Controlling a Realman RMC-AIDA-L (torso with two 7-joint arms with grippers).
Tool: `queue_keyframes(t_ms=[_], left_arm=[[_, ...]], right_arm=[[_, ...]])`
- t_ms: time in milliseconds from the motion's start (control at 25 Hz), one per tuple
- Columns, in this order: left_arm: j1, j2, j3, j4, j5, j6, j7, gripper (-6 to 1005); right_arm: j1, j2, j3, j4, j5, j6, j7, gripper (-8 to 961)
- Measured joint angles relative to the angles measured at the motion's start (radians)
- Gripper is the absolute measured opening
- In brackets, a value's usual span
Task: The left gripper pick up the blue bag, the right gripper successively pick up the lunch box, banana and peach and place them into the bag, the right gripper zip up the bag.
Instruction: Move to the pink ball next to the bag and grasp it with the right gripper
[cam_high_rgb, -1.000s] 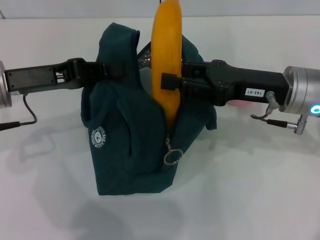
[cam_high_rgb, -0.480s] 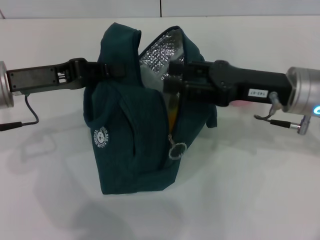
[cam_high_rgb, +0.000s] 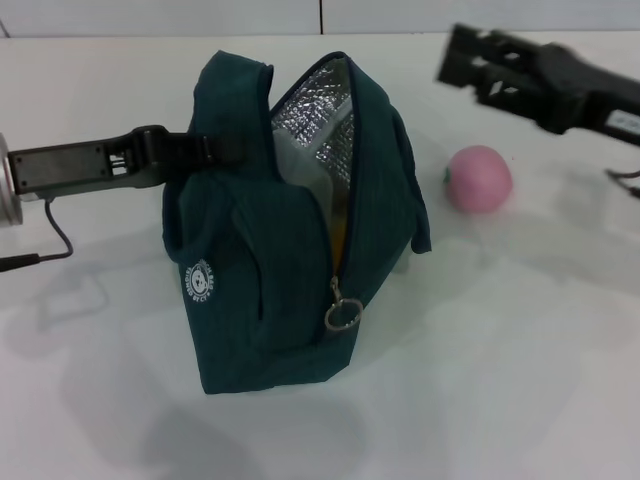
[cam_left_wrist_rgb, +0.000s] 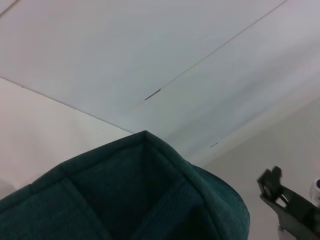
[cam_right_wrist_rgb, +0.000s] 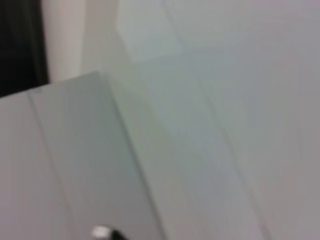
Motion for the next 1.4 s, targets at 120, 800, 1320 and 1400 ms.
queue_keyframes(t_ms=[120,800,1320,1400], left_arm=[[0.001,0.0,0.0,0.0,0.0,0.0,0.0,42],[-0.004,0.0,0.0,0.0,0.0,-0.009,0.0,42],[-0.007,0.0,0.0,0.0,0.0,-0.017,0.0,42],[-0.007,0.0,0.0,0.0,0.0,-0.017,0.0,42]], right_arm=[[-0.023,-0.031,0.02,0.006,-0.008,0.037,-0.043,664],[-0.057,-0.009,0.027,0.007,-0.283,0.446,-0.159,761],[-0.02,0.037,0.017,0.013,-0.337,0.591,-0.205,757],[-0.007,0.04,0.015,0.02,-0.352,0.601,-0.206,757]])
